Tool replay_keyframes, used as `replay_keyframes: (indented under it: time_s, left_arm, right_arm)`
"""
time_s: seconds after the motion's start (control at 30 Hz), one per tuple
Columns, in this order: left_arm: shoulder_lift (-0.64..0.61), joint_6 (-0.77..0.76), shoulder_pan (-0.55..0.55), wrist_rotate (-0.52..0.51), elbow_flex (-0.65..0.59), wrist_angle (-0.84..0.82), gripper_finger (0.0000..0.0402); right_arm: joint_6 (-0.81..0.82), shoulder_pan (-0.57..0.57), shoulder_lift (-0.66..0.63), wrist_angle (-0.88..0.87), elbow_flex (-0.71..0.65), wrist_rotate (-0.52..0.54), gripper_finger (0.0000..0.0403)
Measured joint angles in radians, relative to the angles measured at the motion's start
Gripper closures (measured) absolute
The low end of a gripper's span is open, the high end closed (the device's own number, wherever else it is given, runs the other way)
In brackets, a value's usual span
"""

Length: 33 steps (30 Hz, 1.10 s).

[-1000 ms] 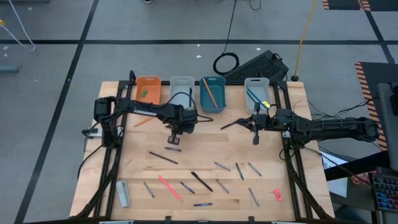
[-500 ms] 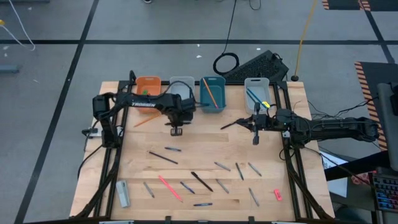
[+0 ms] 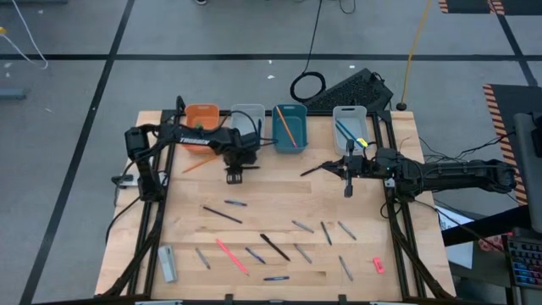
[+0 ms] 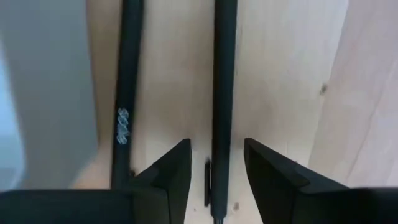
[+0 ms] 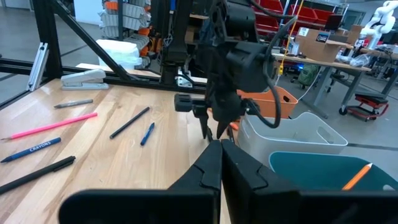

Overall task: Sort crayons/erasers/pens/pencils in bins
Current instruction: Put the black pen into the left gray bin

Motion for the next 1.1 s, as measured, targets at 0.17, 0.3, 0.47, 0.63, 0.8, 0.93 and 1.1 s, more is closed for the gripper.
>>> replay_keyframes:
  time_s: [0.17,0.3,0.47,0.63,0.8,0.93,1.1]
  left_arm:
    - [-0.007,-0.001,-0.002,0.0,-0.042,-0.011,0.0284]
    - [-0.007,-0.009,-0.001,0.007,-0.065,-0.005,0.0307]
    - [-0.006,-0.011,-0.002,0.008,-0.067,-0.004,0.0339]
    - [-0.004,-0.003,-0.002,0.003,-0.049,-0.025,0.0363]
    - [0.0,-0.001,-0.003,-0.015,-0.014,-0.07,0.0362]
    - [0.005,-0.002,-0.002,-0.02,0.013,-0.11,0.0362]
    - [0.005,-0.007,-0.013,-0.019,0.04,-0.138,0.0361]
  right_arm:
    - [0.0,0.0,0.0,0.0,0.0,0.0,0.0403]
    - [0.0,0.0,0.0,0.0,0.0,0.0,0.0403]
    - [0.001,0.0,0.0,0.0,0.0,0.0,0.0403]
    - [0.0,0.0,0.0,0.0,0.0,0.0,0.0403]
    - [0.0,0.0,0.0,0.0,0.0,0.0,0.0403]
    - [0.0,0.0,0.0,0.0,0.0,0.0,0.0403]
    - [0.0,0.0,0.0,0.0,0.0,0.0,0.0403]
